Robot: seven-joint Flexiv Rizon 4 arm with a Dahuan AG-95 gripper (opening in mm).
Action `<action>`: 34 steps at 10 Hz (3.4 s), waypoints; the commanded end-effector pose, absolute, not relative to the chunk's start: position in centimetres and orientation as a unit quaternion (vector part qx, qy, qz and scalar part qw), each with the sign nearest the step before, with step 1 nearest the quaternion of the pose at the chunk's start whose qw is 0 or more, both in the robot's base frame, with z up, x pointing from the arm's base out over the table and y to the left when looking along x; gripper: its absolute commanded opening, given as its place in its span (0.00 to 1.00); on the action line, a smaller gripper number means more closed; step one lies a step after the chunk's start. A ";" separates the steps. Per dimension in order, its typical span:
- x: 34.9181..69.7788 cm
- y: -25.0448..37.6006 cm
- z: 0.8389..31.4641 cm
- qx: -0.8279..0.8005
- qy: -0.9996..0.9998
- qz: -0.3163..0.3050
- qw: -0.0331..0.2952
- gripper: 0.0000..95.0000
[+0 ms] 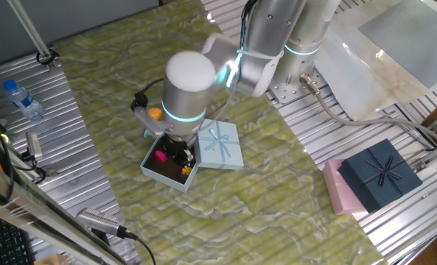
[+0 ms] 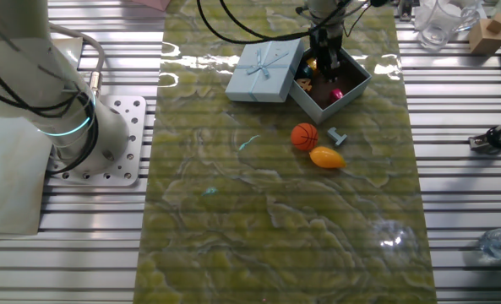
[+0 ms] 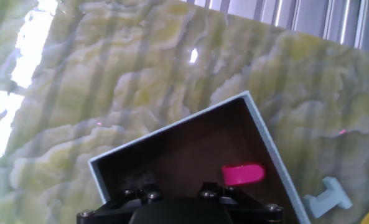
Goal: Take everything out of the gift box
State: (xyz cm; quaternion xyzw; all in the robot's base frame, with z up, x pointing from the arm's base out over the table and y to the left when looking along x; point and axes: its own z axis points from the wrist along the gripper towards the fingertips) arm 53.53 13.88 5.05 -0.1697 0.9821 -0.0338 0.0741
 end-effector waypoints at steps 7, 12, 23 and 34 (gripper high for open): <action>53.5 13.5 5.9 -0.158 0.984 0.065 0.049 0.40; 53.4 13.3 5.7 -0.137 0.988 0.062 0.037 0.20; 55.1 12.5 4.2 -0.155 0.986 -0.001 0.064 0.20; 54.9 11.8 4.1 -0.198 0.975 -0.030 0.100 0.40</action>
